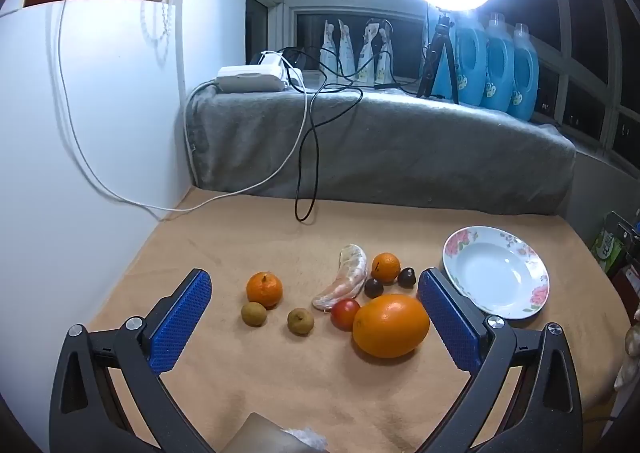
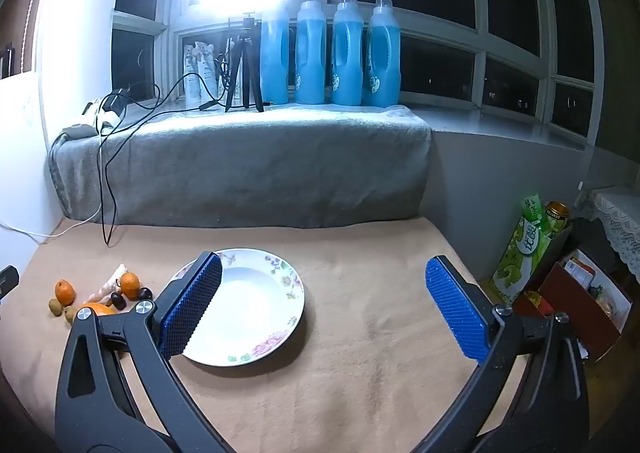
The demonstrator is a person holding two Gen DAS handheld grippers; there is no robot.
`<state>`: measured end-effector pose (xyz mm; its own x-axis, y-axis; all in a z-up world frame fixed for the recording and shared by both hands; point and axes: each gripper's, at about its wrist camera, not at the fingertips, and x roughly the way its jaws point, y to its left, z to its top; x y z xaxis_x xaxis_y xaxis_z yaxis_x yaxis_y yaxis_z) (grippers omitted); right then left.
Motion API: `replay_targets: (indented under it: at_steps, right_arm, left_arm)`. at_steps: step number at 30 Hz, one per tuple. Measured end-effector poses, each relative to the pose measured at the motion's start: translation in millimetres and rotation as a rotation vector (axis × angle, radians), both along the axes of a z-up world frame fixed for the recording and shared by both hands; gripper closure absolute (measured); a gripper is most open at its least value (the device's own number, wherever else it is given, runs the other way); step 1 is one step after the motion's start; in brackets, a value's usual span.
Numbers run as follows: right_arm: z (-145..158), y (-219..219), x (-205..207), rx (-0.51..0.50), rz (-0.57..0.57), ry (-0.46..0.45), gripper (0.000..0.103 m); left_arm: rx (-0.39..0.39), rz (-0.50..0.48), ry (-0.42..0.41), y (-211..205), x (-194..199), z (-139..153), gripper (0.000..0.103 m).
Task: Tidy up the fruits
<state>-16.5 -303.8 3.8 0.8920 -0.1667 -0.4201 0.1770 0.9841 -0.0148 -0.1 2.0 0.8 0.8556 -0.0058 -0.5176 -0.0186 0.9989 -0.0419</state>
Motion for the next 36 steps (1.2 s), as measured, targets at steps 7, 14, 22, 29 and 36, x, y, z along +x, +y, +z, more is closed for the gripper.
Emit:
replay_targets:
  at_steps: [7, 14, 22, 29, 36]
  right_arm:
    - [-0.6, 0.6, 1.0, -0.002, -0.003, 0.0, 0.0]
    - [0.0, 2.8, 1.1, -0.007, -0.005, 0.002, 0.0]
    - [-1.4, 1.3, 5.5, -0.004, -0.007, 0.005, 0.0]
    - [-0.3, 5.2, 1.0, -0.01, -0.004, -0.005, 0.0]
    - [0.5, 6.4, -0.1, -0.012, -0.005, -0.006, 0.0]
  left_arm:
    - [0.004, 0.0, -0.006, 1.1, -5.2, -1.0, 0.0]
    - [-0.03, 0.009, 0.027, 6.9, 5.9, -8.2, 0.0]
    - [-0.029, 0.021, 0.022, 6.4, 2.3, -7.8, 0.0]
    - [-0.034, 0.019, 0.016, 8.1, 1.9, -5.4, 0.0]
    - [-0.039, 0.02, 0.014, 10.5, 1.7, -4.8, 0.0]
